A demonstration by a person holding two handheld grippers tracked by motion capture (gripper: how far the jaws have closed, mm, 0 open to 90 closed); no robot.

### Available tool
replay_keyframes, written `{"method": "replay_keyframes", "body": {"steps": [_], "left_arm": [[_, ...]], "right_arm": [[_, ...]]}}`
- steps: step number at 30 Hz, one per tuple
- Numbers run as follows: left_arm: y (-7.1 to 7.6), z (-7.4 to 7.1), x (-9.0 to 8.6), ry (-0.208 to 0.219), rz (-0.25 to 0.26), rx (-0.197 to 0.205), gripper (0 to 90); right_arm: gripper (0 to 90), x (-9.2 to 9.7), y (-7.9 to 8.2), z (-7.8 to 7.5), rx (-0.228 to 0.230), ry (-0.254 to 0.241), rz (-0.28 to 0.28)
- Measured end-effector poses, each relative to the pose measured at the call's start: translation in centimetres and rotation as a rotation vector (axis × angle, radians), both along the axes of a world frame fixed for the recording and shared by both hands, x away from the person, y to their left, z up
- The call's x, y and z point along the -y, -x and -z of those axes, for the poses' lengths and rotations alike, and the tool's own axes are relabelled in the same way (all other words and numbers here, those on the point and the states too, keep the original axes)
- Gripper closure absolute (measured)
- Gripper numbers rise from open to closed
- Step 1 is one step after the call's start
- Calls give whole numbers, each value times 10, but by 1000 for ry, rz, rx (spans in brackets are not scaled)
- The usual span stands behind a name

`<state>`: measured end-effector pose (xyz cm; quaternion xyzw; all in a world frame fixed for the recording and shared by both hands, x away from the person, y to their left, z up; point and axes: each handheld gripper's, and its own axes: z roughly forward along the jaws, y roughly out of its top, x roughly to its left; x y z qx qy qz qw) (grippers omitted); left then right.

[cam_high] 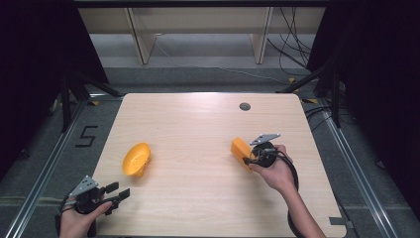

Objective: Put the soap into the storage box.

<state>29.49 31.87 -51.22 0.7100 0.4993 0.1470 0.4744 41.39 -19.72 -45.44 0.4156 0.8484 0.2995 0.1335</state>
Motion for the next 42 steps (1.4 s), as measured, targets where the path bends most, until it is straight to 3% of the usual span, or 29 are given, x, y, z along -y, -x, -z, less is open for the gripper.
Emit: {"method": "replay_keyframes", "body": {"steps": [9, 11, 12, 14, 15, 17, 21, 24, 25, 27, 28, 31, 32, 35, 36, 37, 42], "left_arm": [[0, 0, 1, 0, 11, 4, 372], [0, 0, 1, 4, 15, 6, 371], [0, 0, 2, 5, 11, 6, 371], [1, -1, 2, -6, 7, -1, 370], [1, -1, 2, -6, 11, -1, 370], [1, -1, 2, -5, 13, 1, 369], [1, -1, 3, 1, 27, 8, 367], [1, -1, 5, 14, 36, 17, 364], [1, -2, 5, 7, 42, 16, 361], [1, -2, 7, 13, 72, 27, 353], [1, -2, 8, 17, 73, 25, 345], [2, -3, 11, 28, 102, 32, 315], [2, -3, 15, 46, 137, 51, 306], [2, -8, 22, 47, 177, 76, 266], [1, -11, 24, 47, 199, 93, 254], [1, -13, 26, 47, 212, 102, 248], [-3, -26, 42, 29, 313, 134, 228]], "right_arm": [[617, 2, 14, -9, 14, -41, -41], [617, 0, 16, -9, 37, -46, -61], [617, 0, 19, -13, -1, -43, -70], [617, 0, 20, -13, 14, -39, -96], [617, -1, 21, -15, 29, -32, -152], [617, -3, 23, -15, 46, -39, -193], [617, -7, 27, -17, 43, -31, -272], [617, -12, 32, -17, 40, -26, -300], [617, -13, 32, -16, 58, -31, -325], [617, -16, 38, -18, 22, -37, -310], [617, -16, 38, -19, 38, -25, -335], [617, -19, 42, -21, 47, -33, -334], [617, -21, 46, -23, 54, -46, -368], [617, -25, 50, -28, 55, -41, -402], [617, -27, 52, -28, 77, -49, -429], [617, -29, 54, -30, 58, -49, -428], [617, -37, 61, -32, 66, -50, -460]]}}
